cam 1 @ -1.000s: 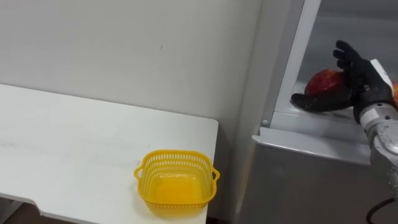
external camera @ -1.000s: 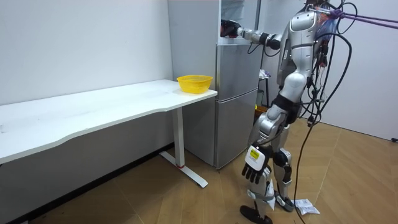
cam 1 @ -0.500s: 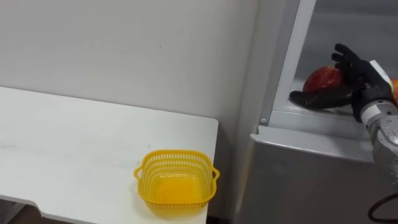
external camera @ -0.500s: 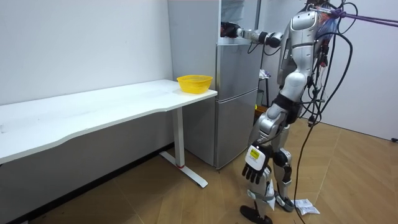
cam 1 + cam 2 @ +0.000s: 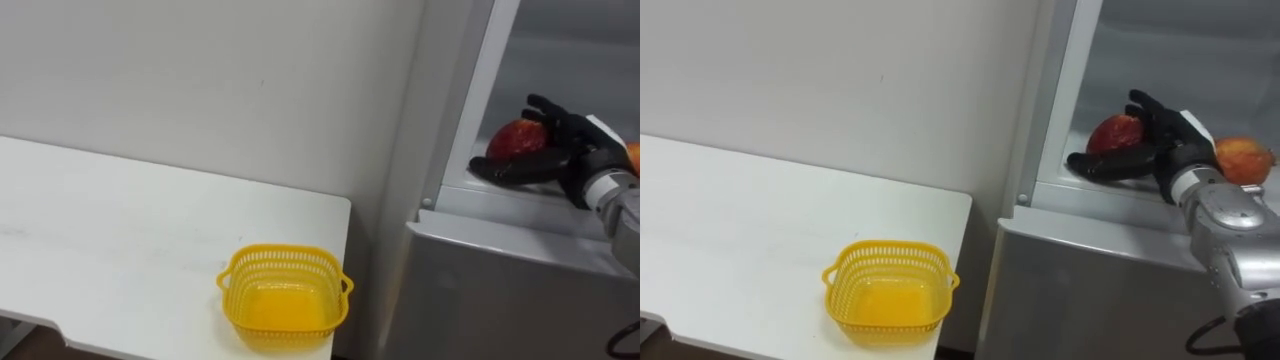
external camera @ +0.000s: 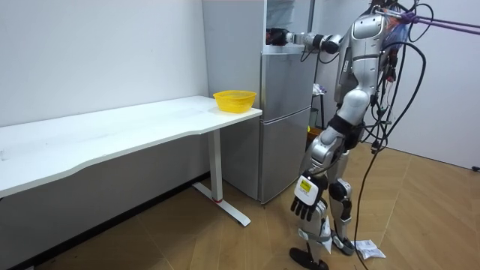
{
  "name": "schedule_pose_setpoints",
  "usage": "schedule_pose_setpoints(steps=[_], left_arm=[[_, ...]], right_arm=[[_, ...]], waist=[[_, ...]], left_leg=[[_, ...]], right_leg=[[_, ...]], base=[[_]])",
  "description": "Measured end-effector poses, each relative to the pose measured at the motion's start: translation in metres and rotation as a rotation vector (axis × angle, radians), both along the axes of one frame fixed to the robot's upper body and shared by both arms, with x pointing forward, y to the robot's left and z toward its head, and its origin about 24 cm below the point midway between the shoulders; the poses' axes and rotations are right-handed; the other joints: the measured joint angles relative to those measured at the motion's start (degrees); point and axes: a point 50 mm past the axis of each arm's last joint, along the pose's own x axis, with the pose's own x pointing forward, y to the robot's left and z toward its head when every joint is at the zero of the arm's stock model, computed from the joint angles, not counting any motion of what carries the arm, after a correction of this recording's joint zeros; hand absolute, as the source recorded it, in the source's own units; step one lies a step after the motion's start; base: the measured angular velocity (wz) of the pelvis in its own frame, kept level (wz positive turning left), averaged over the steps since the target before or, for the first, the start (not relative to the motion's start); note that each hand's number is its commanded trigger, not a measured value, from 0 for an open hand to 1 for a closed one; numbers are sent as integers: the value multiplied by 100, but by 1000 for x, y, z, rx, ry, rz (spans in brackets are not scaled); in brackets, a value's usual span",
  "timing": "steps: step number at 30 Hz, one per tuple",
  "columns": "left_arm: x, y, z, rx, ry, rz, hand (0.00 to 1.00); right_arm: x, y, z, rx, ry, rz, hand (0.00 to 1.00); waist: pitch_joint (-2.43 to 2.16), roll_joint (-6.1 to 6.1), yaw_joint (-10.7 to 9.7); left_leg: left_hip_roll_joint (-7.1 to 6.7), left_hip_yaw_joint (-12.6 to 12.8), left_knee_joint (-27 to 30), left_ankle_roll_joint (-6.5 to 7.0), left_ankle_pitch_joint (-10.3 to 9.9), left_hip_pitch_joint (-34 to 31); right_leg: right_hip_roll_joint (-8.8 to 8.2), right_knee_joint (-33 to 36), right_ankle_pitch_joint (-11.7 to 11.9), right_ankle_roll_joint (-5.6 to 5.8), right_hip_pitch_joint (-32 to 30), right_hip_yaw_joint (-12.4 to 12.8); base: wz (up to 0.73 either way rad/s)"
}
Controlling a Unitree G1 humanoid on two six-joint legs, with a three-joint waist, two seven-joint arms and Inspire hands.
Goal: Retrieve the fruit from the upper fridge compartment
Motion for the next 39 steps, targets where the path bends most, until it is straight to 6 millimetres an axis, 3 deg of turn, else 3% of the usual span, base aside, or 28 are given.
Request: schedule_pose_setpoints(steps=[25,31,34,39], left_arm=[[9,0,1,9,-17,18,0],[12,1,1,11,-30,33,0],[14,-1,1,-1,-42,58,0],[22,-1,2,-5,-64,62,0]], right_arm=[[-1,-2,2,-6,-3,3,100],[0,3,5,9,-12,4,100],[1,9,8,31,-32,15,100],[1,24,13,-6,-79,8,100]], waist=[[18,25,68],[64,58,63],[67,59,34],[45,163,-30]], left_leg=[[9,24,-59,-4,0,70],[7,33,-97,-6,4,117],[11,35,-94,-8,4,123],[11,64,-68,-8,4,141]], right_leg=[[0,1,0,0,17,5],[-2,-3,-1,1,72,19],[1,-4,-1,1,73,18],[0,-5,0,1,65,26]], base=[[0],[-1],[0],[0]])
